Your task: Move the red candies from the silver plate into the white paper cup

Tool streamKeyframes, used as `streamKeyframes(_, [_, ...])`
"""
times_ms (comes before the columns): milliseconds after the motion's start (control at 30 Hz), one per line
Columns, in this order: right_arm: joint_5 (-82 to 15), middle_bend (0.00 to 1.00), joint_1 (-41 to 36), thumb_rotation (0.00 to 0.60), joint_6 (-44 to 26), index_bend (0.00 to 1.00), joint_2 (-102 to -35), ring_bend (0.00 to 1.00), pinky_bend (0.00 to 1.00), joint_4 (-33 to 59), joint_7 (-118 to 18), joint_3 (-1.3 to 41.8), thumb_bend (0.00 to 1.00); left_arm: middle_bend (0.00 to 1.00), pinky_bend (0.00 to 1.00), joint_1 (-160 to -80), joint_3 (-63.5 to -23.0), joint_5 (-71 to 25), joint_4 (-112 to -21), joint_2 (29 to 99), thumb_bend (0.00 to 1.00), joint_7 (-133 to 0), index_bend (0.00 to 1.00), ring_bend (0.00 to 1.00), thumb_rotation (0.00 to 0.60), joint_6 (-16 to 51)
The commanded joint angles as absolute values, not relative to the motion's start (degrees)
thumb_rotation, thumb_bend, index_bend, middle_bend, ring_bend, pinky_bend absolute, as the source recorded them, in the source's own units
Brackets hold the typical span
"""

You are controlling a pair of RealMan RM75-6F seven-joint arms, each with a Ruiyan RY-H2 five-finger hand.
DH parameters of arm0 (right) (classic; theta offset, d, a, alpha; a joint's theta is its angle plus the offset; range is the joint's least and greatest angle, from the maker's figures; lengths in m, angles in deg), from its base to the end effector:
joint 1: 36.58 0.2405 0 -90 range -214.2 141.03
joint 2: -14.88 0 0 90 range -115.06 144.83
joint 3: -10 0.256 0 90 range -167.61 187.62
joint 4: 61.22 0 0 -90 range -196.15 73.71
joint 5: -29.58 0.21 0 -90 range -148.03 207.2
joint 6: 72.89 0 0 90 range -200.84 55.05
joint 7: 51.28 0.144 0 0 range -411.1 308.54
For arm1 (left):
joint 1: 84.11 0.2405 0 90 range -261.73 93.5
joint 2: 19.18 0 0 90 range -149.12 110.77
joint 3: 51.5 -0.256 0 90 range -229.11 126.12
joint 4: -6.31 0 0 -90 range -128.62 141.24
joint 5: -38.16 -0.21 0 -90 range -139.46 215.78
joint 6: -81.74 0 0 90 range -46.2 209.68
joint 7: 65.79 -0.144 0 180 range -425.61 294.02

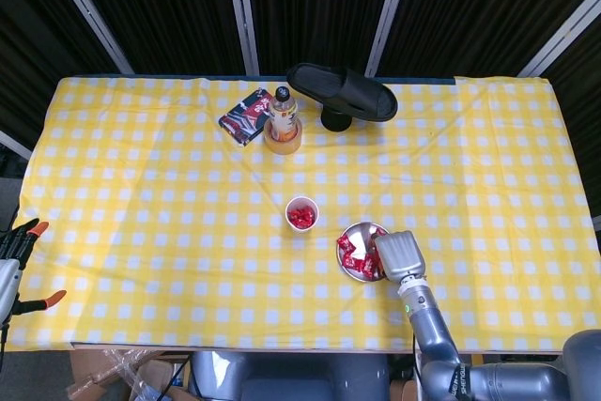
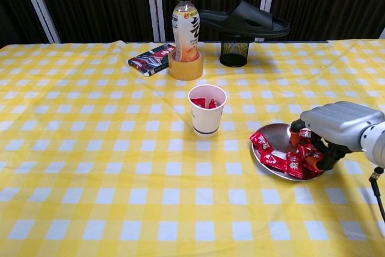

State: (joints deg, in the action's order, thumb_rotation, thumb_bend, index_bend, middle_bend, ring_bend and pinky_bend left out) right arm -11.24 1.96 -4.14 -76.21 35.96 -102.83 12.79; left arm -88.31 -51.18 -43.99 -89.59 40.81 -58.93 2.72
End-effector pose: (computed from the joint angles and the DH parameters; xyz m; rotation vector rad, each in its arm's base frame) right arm -0.1865 -0.2776 -0.0339 1.8205 -0.9268 0.4369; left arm -0.3246 0.1656 0.1604 -1.3469 -1.1328 -0.8499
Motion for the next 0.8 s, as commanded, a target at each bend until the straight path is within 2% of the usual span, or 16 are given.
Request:
streamKeyframes(33, [-11.3, 0.82, 2.0, 0.6, -4.2, 0.45, -76.2, 0.92, 0.98, 36.0, -102.7, 12.7, 0.45, 0.0, 0.0, -88.3, -51.2, -44.0, -89.6, 40.8, 0.03, -58.9, 0.0, 0.0, 0.6, 2.7])
streamKeyframes(233, [-12.1, 0.82, 1.9, 0.6, -4.6, 0.54, -76.1, 0.93, 0.98, 36.0, -101.9, 12.6, 0.52, 0.0, 0.0, -88.3, -51.2, -44.1, -89.6, 40.8, 0.03, -58.8, 0.0, 0.0, 0.6, 2.7])
streamKeyframes(567, [-13.5, 0.82, 1.7, 0.6, -4.8, 0.54, -75.7, 0.93, 0.98, 36.2, -100.8, 12.4, 0.53, 0.0, 0.0, -88.4, -51.3, -44.2, -89.5, 40.8, 0.03, -58.8, 0.0, 0.0, 0.6, 2.7])
streamKeyframes(800, [-16.3, 0.82, 1.9, 0.6, -3.5, 0.55, -74.1, 0.93, 0.98, 39.5, -100.8, 12.8, 0.53, 0.0, 0.0, -88.4, -51.3, -44.3, -89.5, 40.8, 0.03, -58.8, 0.0, 0.0, 0.6, 2.8])
